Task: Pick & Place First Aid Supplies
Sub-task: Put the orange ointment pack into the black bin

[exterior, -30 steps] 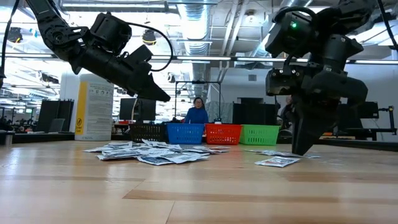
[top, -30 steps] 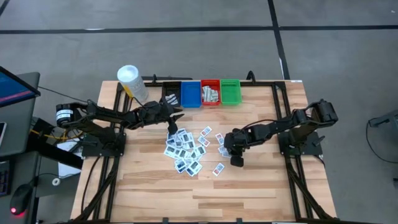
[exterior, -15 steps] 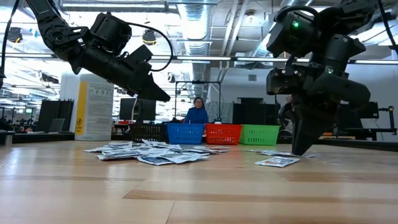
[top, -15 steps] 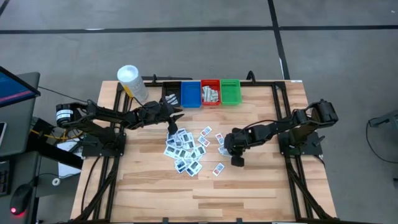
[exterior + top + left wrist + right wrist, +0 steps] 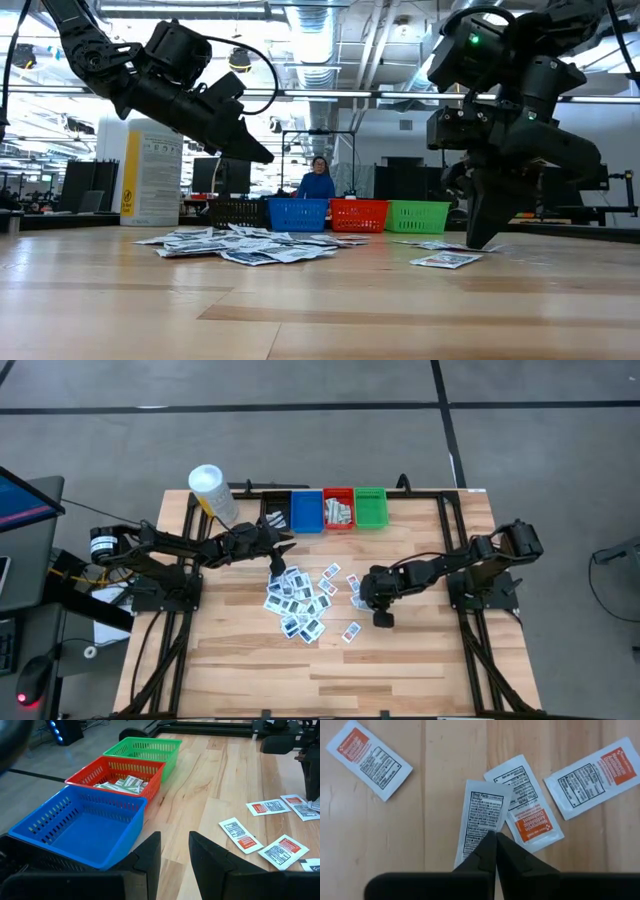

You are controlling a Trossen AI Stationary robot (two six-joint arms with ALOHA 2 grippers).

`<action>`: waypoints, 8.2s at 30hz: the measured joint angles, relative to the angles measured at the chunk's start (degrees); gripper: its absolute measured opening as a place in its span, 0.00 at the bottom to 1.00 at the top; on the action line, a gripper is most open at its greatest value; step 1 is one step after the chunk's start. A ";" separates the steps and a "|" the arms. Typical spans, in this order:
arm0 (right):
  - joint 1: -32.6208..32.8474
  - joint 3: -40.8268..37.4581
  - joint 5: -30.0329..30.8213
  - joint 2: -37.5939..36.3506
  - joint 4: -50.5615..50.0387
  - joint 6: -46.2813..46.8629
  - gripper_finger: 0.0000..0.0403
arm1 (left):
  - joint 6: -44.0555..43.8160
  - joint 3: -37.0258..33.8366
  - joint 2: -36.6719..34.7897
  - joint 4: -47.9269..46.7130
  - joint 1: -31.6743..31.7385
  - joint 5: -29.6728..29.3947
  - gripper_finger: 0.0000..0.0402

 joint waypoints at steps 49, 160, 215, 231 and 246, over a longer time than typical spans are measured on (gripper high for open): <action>-20.84 6.03 10.46 -14.60 19.71 -40.40 0.00 | 13.53 4.01 -0.81 11.35 9.97 19.29 0.25; -5.84 18.79 9.17 19.25 22.89 -19.64 0.44 | -30.45 2.40 6.23 1.03 -27.32 -21.07 0.42; -1.30 18.68 18.34 1.24 11.77 -20.04 0.00 | 18.33 2.45 6.19 3.84 -23.41 -24.66 0.43; -1.61 18.68 18.17 1.24 12.63 -20.06 0.00 | 33.27 2.47 6.19 8.16 -22.99 -15.89 0.54; -2.05 18.68 11.99 1.24 19.73 -21.70 0.00 | 34.54 2.47 6.21 12.02 -23.05 -10.75 0.53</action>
